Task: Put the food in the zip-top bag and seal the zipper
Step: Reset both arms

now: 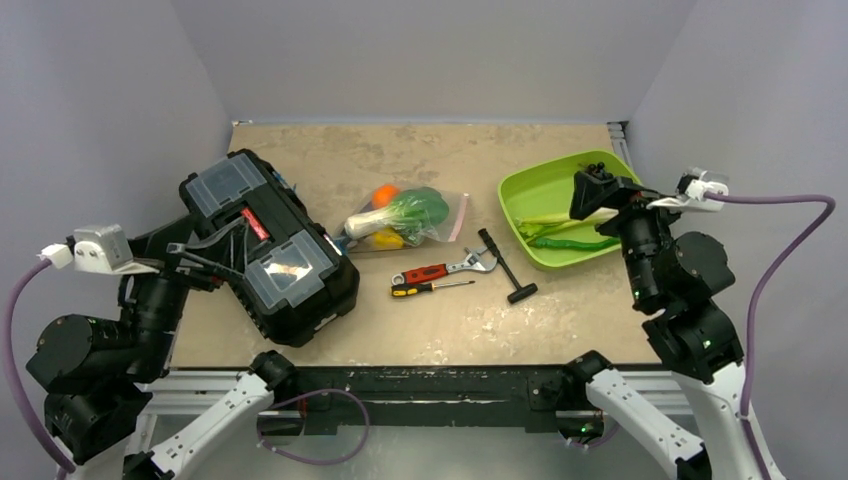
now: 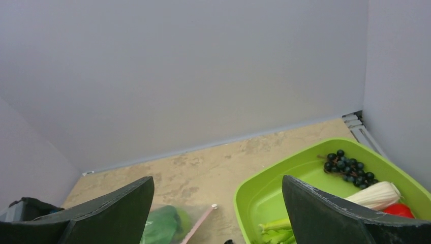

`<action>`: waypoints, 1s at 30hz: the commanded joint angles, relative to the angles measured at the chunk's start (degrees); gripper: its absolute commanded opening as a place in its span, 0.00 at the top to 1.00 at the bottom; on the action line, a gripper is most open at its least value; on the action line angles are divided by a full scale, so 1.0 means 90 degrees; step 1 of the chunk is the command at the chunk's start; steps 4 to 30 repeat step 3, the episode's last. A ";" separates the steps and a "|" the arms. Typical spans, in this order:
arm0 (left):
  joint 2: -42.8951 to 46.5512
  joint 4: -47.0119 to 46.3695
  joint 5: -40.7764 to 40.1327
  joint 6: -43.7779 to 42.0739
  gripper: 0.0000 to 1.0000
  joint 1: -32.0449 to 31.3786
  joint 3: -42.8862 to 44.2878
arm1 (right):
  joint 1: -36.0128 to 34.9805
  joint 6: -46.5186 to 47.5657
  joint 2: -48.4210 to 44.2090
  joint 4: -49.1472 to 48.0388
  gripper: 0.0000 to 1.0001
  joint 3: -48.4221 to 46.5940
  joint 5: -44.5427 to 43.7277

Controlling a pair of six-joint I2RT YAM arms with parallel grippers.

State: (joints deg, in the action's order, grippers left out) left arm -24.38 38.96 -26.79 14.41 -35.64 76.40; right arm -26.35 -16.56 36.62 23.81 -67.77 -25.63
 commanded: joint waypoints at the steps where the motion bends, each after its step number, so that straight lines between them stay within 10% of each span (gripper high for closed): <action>1: -0.0023 0.0197 -0.0156 0.0175 0.00 0.0017 0.0146 | -0.0023 0.0186 -0.0199 -0.0296 0.01 0.0163 -0.0317; 30: -0.0048 0.0208 -0.0118 0.0263 0.00 0.0018 0.0121 | -0.0022 0.0146 -0.0242 -0.0210 0.01 0.0208 -0.0204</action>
